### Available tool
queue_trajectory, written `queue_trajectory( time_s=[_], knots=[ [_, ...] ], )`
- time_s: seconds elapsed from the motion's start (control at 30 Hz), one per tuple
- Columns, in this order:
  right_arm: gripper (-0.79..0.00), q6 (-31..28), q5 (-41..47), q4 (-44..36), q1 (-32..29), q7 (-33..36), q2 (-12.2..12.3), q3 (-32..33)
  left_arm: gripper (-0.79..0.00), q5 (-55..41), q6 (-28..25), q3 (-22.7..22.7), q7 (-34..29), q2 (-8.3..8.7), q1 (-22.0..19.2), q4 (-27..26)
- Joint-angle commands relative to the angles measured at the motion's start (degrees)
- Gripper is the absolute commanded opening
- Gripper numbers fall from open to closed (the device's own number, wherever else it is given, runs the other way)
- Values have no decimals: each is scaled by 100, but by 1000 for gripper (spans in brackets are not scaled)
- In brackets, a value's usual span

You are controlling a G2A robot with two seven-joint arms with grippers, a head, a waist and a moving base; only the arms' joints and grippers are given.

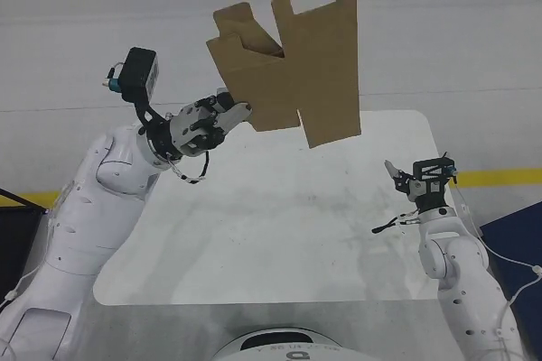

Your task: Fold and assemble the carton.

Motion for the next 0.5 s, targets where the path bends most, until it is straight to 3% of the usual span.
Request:
queue_trajectory(
  time_s=[0.0,0.17,0.47],
  knots=[
    [0,0,0,0,0,0,0,0,-785,-868,0,17,-340,32,-44,35],
    [0,0,0,0,0,0,0,0,-785,-2024,0,88,-809,61,-39,83],
    [0,0,0,0,0,0,0,0,-785,-2028,0,52,-895,67,-56,88]
  ],
)
